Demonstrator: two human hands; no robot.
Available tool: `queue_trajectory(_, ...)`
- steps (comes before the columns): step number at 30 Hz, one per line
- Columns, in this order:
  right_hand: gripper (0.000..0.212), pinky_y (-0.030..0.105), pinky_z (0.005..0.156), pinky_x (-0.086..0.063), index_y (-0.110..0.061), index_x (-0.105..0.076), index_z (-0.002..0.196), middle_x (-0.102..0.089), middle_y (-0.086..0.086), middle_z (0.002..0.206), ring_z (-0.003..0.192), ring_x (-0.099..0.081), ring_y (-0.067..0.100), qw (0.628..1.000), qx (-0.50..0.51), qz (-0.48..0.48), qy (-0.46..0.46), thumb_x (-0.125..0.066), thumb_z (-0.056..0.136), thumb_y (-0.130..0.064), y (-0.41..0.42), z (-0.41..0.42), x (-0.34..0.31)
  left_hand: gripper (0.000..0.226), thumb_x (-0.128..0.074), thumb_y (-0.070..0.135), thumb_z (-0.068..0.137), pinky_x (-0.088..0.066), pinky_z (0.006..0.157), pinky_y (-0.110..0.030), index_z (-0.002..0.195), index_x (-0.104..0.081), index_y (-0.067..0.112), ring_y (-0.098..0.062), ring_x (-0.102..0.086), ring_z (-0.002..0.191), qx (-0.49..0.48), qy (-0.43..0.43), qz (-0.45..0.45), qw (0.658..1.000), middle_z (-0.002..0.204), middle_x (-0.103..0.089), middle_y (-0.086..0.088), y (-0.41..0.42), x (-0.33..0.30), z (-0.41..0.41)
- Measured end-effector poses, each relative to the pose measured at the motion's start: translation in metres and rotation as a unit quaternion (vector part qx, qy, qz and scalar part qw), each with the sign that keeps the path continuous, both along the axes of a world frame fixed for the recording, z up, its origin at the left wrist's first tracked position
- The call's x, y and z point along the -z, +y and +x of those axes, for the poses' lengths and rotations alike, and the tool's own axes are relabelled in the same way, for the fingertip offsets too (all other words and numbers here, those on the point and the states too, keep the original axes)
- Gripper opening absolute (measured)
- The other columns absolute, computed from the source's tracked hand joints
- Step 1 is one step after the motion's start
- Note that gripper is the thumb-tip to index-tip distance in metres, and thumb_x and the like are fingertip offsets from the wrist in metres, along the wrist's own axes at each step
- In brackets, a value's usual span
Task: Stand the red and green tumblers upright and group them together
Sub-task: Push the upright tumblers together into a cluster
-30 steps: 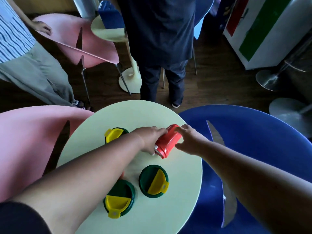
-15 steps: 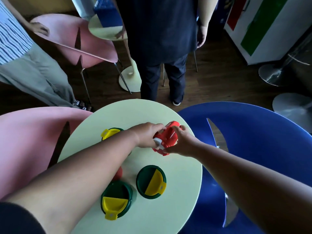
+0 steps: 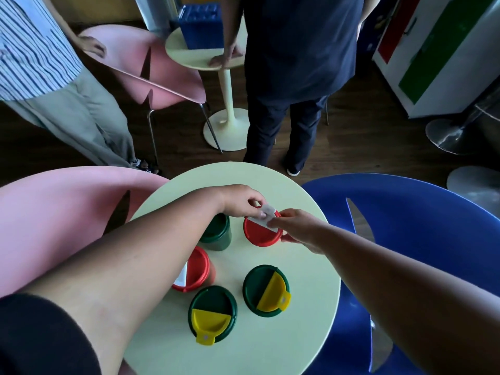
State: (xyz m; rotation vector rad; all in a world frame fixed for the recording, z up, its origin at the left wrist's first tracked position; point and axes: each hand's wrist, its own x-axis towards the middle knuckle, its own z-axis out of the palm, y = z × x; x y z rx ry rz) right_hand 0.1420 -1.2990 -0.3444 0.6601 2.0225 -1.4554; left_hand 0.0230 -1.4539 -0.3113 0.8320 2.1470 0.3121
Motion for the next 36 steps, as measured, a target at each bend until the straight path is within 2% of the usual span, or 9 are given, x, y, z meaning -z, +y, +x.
queue_trajectory(3, 0.029, 0.038, 0.096, -0.055, -0.011, -0.063, 0.110, -0.065, 0.013, 0.116, 0.109, -0.064, 0.026, 0.998, 0.036, -0.036, -0.021, -0.063, 0.090, -0.032, -0.006, -0.001, 0.004, 0.038, -0.063, 0.042, 0.094, -0.046, 0.098, -0.032, 0.130, -0.063, 0.027, -0.018, -0.059, 0.111, -0.023, -0.001, 0.005, 1.000, 0.120, -0.065, 0.003, -0.004, 0.007, -0.001)
queue_trajectory(9, 0.040, 0.039, 0.096, -0.056, -0.008, -0.062, 0.119, -0.064, 0.015, 0.121, 0.105, -0.065, 0.029, 0.996, 0.046, -0.066, -0.044, -0.057, 0.090, -0.036, -0.010, 0.000, 0.010, 0.040, -0.061, 0.042, 0.096, -0.043, 0.090, -0.027, 0.130, -0.061, 0.022, -0.016, -0.056, 0.106, -0.052, 0.008, 0.027, 0.998, 0.117, -0.062, 0.003, -0.008, 0.013, 0.010)
queue_trajectory(14, 0.043, 0.040, 0.095, -0.056, -0.010, -0.060, 0.123, -0.063, 0.010, 0.118, 0.104, -0.065, 0.028, 0.998, 0.030, -0.034, -0.047, -0.054, 0.091, -0.038, -0.011, 0.000, 0.008, 0.039, -0.060, 0.048, 0.093, -0.046, 0.101, -0.035, 0.127, -0.060, 0.028, -0.016, -0.057, 0.113, -0.100, 0.040, 0.038, 0.993, 0.119, -0.063, 0.007, -0.018, 0.014, 0.016)
queue_trajectory(18, 0.046, 0.040, 0.083, -0.059, -0.016, -0.051, 0.129, -0.060, 0.007, 0.114, 0.099, -0.064, 0.025, 0.995, -0.039, 0.086, 0.010, -0.061, 0.090, -0.037, -0.014, -0.002, -0.005, 0.039, -0.069, 0.045, 0.087, -0.044, 0.102, -0.036, 0.121, -0.063, 0.028, -0.015, -0.053, 0.116, -0.151, 0.151, 0.103, 0.972, 0.113, -0.061, 0.011, -0.048, 0.007, 0.019)
queue_trajectory(21, 0.075, 0.029, 0.066, -0.048, -0.023, -0.037, 0.144, -0.050, 0.006, 0.129, 0.105, -0.056, 0.024, 0.969, -0.128, 0.194, 0.082, -0.073, 0.081, -0.042, -0.018, -0.003, -0.013, 0.047, -0.074, 0.046, 0.081, -0.041, 0.104, -0.035, 0.123, -0.062, 0.028, -0.018, -0.049, 0.121, -0.146, 0.218, 0.099, 0.960, 0.121, -0.060, 0.007, -0.077, 0.004, 0.026)
queue_trajectory(23, 0.095, 0.031, 0.075, -0.046, -0.028, -0.028, 0.149, -0.043, 0.004, 0.142, 0.116, -0.052, 0.026, 0.948, -0.185, 0.236, 0.110, -0.079, 0.072, -0.052, -0.022, -0.002, -0.015, 0.061, -0.077, 0.051, 0.075, -0.040, 0.106, -0.035, 0.128, -0.058, 0.028, -0.019, -0.045, 0.126, -0.143, 0.228, 0.074, 0.960, 0.128, -0.056, 0.006, -0.092, 0.005, 0.031)
queue_trajectory(27, 0.115, 0.039, 0.085, -0.053, -0.029, -0.021, 0.150, -0.039, 0.005, 0.139, 0.117, -0.053, 0.030, 0.901, -0.266, 0.319, 0.123, -0.082, 0.059, -0.063, -0.034, -0.003, -0.016, 0.088, -0.079, 0.064, 0.060, -0.042, 0.105, -0.039, 0.136, -0.048, 0.033, -0.017, -0.044, 0.129, -0.158, 0.197, 0.040, 0.967, 0.135, -0.047, 0.009, -0.108, 0.010, 0.042)
queue_trajectory(31, 0.108, 0.042, 0.078, -0.056, -0.026, -0.025, 0.147, -0.041, 0.009, 0.132, 0.108, -0.057, 0.033, 0.881, -0.283, 0.360, 0.118, -0.084, 0.060, -0.054, -0.046, -0.005, -0.015, 0.101, -0.082, 0.059, 0.056, -0.047, 0.099, -0.038, 0.142, -0.035, 0.036, -0.019, -0.048, 0.126, -0.163, 0.187, 0.025, 0.968, 0.141, -0.040, 0.006, -0.108, 0.018, 0.046)
queue_trajectory(36, 0.100, 0.038, 0.074, -0.055, -0.027, -0.031, 0.144, -0.042, 0.007, 0.127, 0.105, -0.057, 0.031, 0.886, -0.269, 0.355, 0.130, -0.083, 0.062, -0.051, -0.054, -0.009, -0.015, 0.089, -0.082, 0.042, 0.062, -0.051, 0.089, -0.035, 0.138, -0.037, 0.035, -0.023, -0.057, 0.112, -0.147, 0.192, 0.032, 0.970, 0.135, -0.040, 0.003, -0.110, 0.022, 0.046)
